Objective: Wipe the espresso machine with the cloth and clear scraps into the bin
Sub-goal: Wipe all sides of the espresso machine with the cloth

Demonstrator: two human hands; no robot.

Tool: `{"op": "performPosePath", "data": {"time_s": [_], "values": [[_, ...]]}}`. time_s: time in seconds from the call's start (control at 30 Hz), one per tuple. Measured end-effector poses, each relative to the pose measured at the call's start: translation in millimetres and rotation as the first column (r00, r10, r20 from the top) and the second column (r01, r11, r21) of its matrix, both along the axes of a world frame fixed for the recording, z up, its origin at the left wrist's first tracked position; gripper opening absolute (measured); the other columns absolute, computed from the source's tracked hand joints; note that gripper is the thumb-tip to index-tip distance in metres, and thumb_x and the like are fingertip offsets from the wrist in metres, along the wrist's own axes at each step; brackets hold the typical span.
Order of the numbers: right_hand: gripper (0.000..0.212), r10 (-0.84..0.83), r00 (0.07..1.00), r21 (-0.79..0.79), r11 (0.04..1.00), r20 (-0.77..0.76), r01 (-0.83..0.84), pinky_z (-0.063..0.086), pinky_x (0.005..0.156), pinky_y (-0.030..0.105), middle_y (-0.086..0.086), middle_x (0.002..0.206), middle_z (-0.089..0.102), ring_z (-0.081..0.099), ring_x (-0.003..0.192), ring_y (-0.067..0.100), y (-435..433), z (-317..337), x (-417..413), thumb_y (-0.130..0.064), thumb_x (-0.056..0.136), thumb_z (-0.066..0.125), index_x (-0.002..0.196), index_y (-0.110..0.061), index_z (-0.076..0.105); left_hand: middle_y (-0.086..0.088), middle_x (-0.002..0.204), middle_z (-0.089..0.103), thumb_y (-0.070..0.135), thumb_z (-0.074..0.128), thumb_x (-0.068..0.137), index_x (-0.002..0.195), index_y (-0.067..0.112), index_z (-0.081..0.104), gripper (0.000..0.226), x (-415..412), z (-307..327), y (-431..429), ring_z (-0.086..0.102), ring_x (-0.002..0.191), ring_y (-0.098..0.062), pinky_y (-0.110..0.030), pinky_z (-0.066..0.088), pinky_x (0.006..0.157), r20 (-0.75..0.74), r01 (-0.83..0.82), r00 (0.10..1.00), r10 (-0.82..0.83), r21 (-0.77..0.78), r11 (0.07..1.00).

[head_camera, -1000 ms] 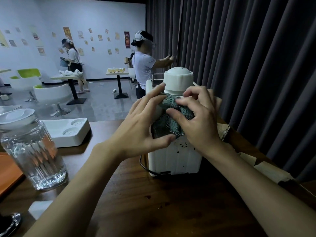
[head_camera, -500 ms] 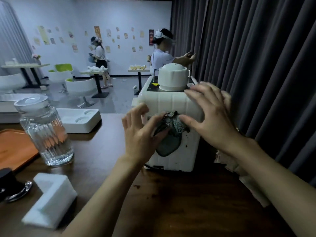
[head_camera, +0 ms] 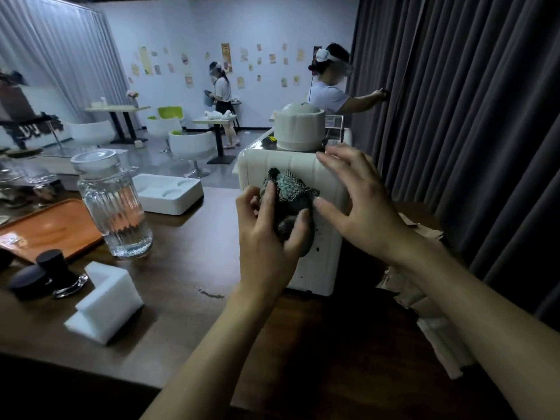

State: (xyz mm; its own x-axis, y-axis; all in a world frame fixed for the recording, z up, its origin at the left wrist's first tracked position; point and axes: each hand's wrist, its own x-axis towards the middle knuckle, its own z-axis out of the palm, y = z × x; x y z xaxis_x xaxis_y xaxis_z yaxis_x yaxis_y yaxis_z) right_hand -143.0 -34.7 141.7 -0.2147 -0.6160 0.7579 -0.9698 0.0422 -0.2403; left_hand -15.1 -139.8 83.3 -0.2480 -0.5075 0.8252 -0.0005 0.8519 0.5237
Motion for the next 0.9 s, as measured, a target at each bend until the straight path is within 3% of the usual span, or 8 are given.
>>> {"op": "performPosePath", "data": {"time_s": [0.13,0.37,0.53,0.7,0.9], "values": [[0.063,0.011,1.0,-0.018,1.0,0.001,-0.011,0.037,0.105,0.054,0.002,0.145,0.04,0.031,0.138,0.021,-1.0,-1.1,-0.8,-0.043,0.085,0.054,0.142,-0.018,0.045,-0.021,0.125,0.043,0.017,0.079,0.08,0.132,-0.004,0.053,0.062,-4.7,-1.3,1.4,0.049,0.111,-0.027,-0.022,0.044,0.095,0.006,-0.035,0.999,0.035,0.005,0.999],[0.062,0.019,1.0,-0.013,1.0,0.008,-0.019,0.036,0.104,0.056,0.001,0.145,0.039,0.03,0.139,0.021,-1.6,-2.9,-2.5,-0.041,0.085,0.056,0.142,-0.02,0.045,-0.02,0.113,0.058,0.001,0.078,0.079,0.114,-0.006,0.066,0.037,-2.9,6.6,-13.7,0.049,0.098,-0.001,-0.015,0.045,0.082,-0.096,-0.053,0.994,0.047,-0.06,0.997],[0.064,0.023,1.0,0.003,1.0,0.005,-0.023,0.035,0.107,0.054,0.0,0.147,0.037,0.027,0.14,0.019,-0.1,-3.8,-3.4,-0.044,0.085,0.056,0.143,-0.02,0.043,-0.014,0.11,0.059,0.003,0.077,0.081,0.11,-0.003,0.069,0.031,-5.6,-12.3,-15.4,0.054,0.095,-0.005,-0.032,0.054,0.075,-0.117,-0.052,0.992,0.056,0.034,0.998],[0.08,0.021,1.0,0.042,0.999,-0.003,-0.021,0.028,0.112,0.041,-0.002,0.152,0.032,0.023,0.143,0.015,2.9,-2.6,-5.7,-0.052,0.081,0.062,0.148,-0.019,0.034,-0.009,0.105,0.059,0.006,0.078,0.081,0.102,0.001,0.072,0.023,-3.6,-18.8,-14.3,0.058,0.089,-0.011,-0.032,0.053,0.072,-0.136,-0.043,0.989,0.058,0.114,0.993],[0.085,0.021,1.0,0.068,0.997,-0.006,-0.021,0.024,0.115,0.034,-0.002,0.155,0.026,0.021,0.145,0.015,4.2,-1.6,-7.2,-0.048,0.078,0.07,0.148,-0.018,0.034,-0.005,0.104,0.064,0.001,0.074,0.083,0.114,0.011,0.061,0.035,-3.1,-11.5,-20.9,0.062,0.089,-0.014,-0.032,0.056,0.072,-0.184,-0.027,0.982,0.037,0.056,0.998]]}}
